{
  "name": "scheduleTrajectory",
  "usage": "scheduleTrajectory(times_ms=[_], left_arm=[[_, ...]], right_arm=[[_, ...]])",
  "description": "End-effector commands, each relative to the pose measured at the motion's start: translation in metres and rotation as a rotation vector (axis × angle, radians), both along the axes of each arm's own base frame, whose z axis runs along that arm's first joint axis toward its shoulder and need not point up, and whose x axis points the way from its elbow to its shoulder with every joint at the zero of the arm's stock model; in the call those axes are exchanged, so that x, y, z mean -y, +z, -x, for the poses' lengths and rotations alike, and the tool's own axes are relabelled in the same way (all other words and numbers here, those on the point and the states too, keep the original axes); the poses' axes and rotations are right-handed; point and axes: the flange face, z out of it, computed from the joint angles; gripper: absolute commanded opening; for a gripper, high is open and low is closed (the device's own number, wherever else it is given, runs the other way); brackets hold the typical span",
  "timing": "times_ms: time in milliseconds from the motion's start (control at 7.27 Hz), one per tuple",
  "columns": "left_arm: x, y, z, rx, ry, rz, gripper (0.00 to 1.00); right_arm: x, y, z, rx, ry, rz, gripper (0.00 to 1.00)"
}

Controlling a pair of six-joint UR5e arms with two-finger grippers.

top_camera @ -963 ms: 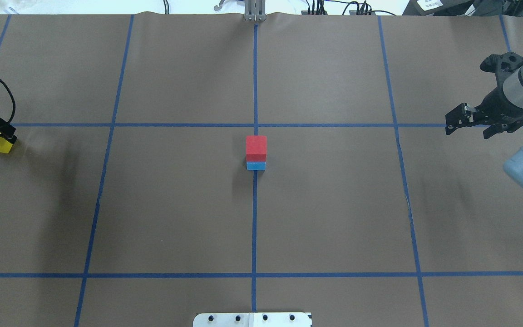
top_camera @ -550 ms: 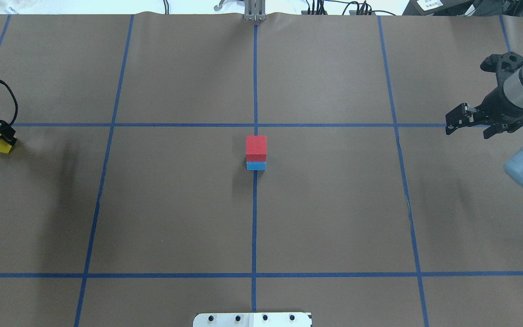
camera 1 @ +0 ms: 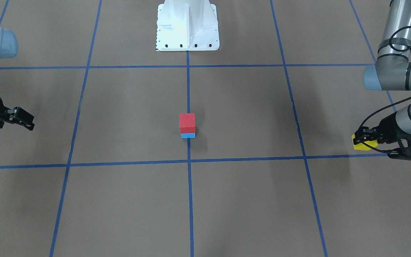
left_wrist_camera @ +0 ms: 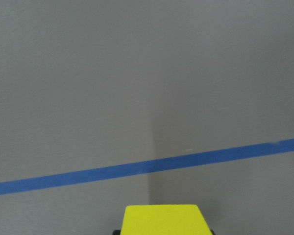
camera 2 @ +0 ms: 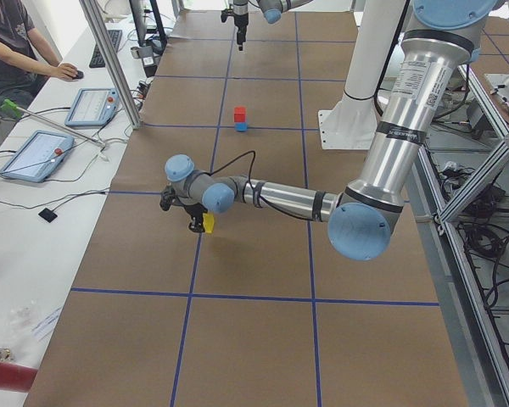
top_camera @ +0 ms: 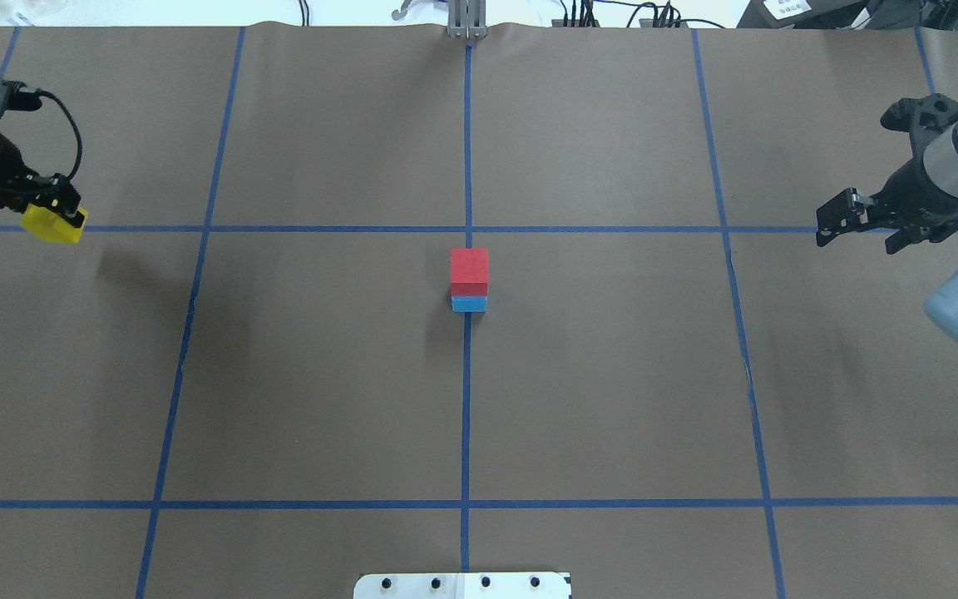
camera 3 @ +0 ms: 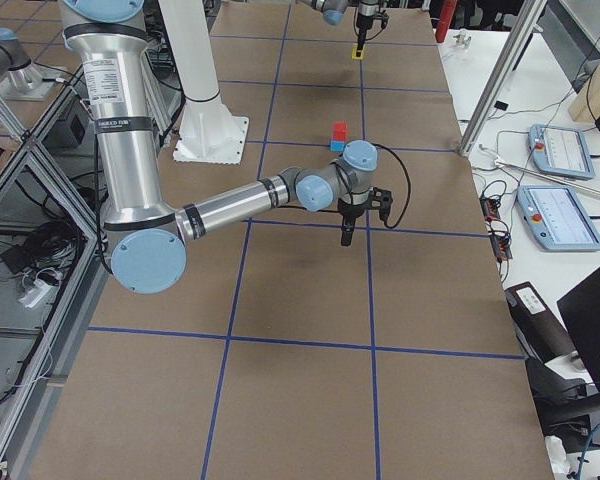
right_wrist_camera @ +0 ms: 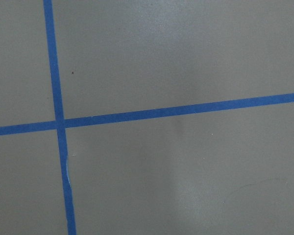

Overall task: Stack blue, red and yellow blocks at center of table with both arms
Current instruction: 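Carry the yellow cube with the left gripper above the red cube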

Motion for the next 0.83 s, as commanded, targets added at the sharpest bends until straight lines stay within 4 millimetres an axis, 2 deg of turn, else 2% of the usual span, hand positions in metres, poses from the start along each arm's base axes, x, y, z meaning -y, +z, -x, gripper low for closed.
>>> scheduleTrajectory(times_ms=[0,138,275,413,550,688], left_arm=[[-0.014,-0.169,-0.088,-0.083,-0.046,0.063,0.0],[-0.03,-0.237,-0.13,-0.118,-0.07,0.108,0.0],[-0.056,-0.297,-0.186,-0.096,-0.113,0.108,0.0],[-0.079,-0.345,-0.227,-0.069,-0.122,0.078,0.0],[-0.091,-0.386,-0.245,-0.058,-0.104,0.075,0.0],[-0.107,-0.398,-0.274,-0.036,-0.113,0.062,0.0]], right_arm=[[0.005,0.0,-0.013,0.004,0.016,-0.004,1.0],[0.007,0.002,-0.016,0.001,0.018,-0.004,1.0],[0.008,0.004,-0.023,0.001,0.03,0.001,1.0],[0.005,0.009,-0.029,0.005,0.032,0.012,1.0],[0.003,0.01,-0.029,0.006,0.031,0.013,1.0],[0.003,0.01,-0.03,0.006,0.033,0.013,1.0]])
